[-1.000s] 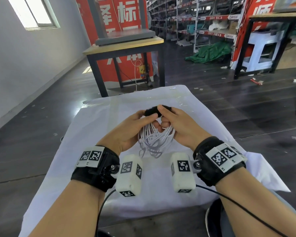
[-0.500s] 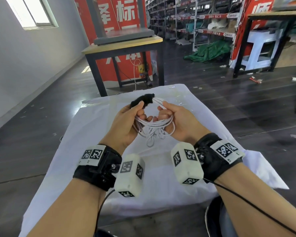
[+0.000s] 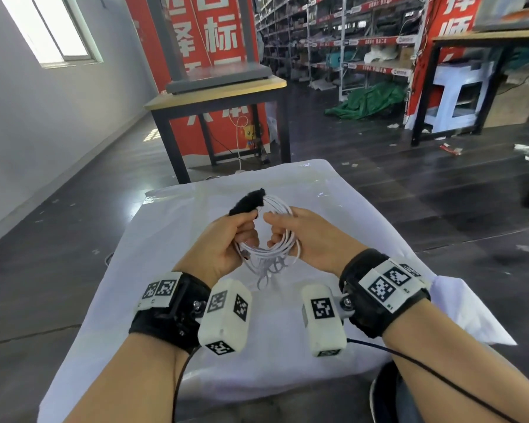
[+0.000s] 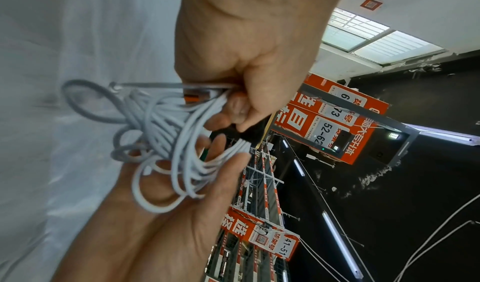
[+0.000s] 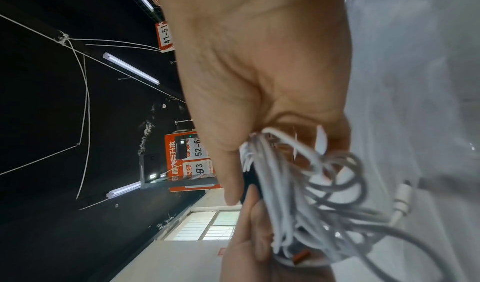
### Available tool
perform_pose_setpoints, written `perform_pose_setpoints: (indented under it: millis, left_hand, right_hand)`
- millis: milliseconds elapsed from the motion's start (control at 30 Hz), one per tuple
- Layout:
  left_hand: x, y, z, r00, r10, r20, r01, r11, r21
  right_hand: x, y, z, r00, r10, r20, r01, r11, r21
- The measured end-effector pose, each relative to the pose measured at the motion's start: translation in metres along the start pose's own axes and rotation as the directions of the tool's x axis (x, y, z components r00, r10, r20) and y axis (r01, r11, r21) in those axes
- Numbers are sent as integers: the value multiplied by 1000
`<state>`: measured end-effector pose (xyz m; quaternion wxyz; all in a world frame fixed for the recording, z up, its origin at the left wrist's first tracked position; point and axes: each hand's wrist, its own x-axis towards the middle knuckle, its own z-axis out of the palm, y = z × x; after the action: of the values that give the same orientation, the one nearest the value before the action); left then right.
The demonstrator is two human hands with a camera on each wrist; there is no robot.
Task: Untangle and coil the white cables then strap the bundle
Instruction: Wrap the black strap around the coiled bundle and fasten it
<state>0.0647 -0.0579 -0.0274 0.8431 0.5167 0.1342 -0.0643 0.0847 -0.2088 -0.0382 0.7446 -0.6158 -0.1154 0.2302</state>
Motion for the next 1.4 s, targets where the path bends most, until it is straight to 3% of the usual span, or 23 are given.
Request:
perform_pose_setpoints:
  millis: [100,233,333,433,600,733,833,933,1033,1100,1200,1300,1400]
  left_hand:
    - [5,0,-1,995,42,-95,-44,999,-15]
    - [9,0,-7,996,23,-91,-26,999,-39]
    - [5,5,-15,998,34,-45,-35,999,-22]
    - [3,11,-22,1000,15,-14,-16,994,-110]
    - [3,21,-34,986,126,-113,-149,961,-234]
    - [3,36,-50,978,173,-115,-202,919,-339]
    - [7,35,-63,986,139,-95,-161,944,-287]
    - [10,36,-80,983,98,-154,-100,995,-3]
    - [15,39,-100,947,131,-294,-65,972,225]
    - [17,41,-108,945,124,-303,-61,976,210]
    - [23,44,-118,942,112,-315,-68,987,148]
    - [30,47,-125,928,134,-349,-102,989,110]
    - [35,41,-132,927,145,-345,-104,985,134]
  right_hand:
    - [2,5,-1,994,67,91,-53,987,-150]
    - [2,6,3,963,130,234,-100,986,-137]
    - [3,1,7,945,211,250,-165,967,-192]
    - [4,-6,14,923,278,265,-204,940,-275]
    - [8,-8,40,928,234,291,-173,960,-221]
    - [16,-9,69,972,156,177,-103,955,-277]
    - [22,-10,72,974,150,171,-79,927,-366]
    - [35,-6,62,986,141,86,-97,916,-390]
    - [63,2,48,990,112,-82,-136,903,-407]
    - [79,5,42,978,143,-150,-194,891,-411]
    - [101,7,45,973,188,-138,-231,857,-460]
    - [127,9,54,985,116,-130,-168,828,-535]
    - [147,12,60,985,36,-169,-145,704,-696]
